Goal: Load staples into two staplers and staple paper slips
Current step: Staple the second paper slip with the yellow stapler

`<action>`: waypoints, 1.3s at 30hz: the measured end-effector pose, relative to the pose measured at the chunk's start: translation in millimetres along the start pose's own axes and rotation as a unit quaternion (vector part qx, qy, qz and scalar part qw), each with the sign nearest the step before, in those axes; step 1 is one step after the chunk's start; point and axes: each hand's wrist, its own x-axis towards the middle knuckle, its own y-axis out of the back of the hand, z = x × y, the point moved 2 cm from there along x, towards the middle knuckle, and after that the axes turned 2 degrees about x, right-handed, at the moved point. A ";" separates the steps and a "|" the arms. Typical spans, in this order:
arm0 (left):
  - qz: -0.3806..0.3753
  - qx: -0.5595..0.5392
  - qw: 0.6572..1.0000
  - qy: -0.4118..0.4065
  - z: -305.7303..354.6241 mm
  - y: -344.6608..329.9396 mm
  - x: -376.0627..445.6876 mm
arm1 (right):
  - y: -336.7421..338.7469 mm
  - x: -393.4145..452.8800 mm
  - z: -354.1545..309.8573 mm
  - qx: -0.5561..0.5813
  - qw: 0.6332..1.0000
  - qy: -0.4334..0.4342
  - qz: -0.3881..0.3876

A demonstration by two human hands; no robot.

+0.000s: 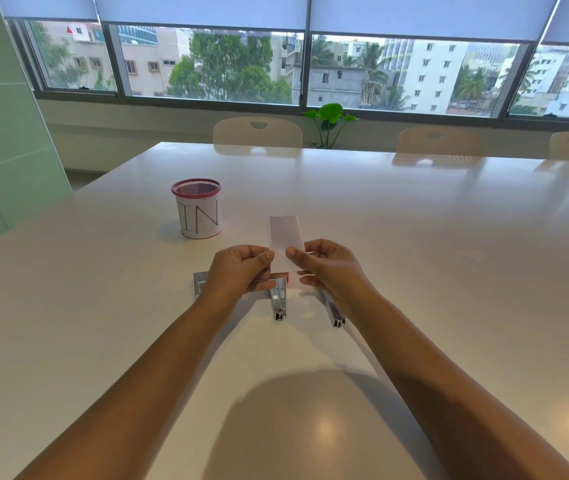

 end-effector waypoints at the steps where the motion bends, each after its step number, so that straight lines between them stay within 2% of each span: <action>1: 0.003 -0.004 1.000 0.001 -0.2 -0.3 -0.4 | -0.8 -0.3 0.6 -0.009 1.000 0.009 0.006; 7: 0.013 0.025 1.000 0.003 -2.8 -1.6 0.6 | -6.2 -5.0 0.3 -0.064 0.995 0.059 0.052; 15: -0.005 0.010 1.000 0.018 -3.2 0.9 1.1 | -6.8 -7.1 1.0 -0.031 0.999 0.024 0.003; 22: -0.040 0.002 0.999 0.020 -2.0 0.2 0.3 | -4.7 -4.4 1.9 0.099 0.994 -0.036 -0.024; 25: -0.055 0.002 0.998 0.016 -0.5 -1.4 -1.0 | -3.0 -1.4 3.4 0.128 0.991 -0.037 -0.017; 34: -0.076 0.018 0.997 0.024 -0.9 -0.3 0.2 | -2.6 -0.4 -0.2 0.102 0.995 -0.003 -0.004; 37: -0.087 0.006 0.996 0.022 -2.7 -1.7 -1.4 | -4.9 -2.8 -1.4 0.079 0.995 -0.039 -0.047; 39: -0.070 0.000 0.998 0.001 -0.8 -0.7 -2.0 | -9.6 -6.6 -0.3 0.013 0.994 -0.052 -0.093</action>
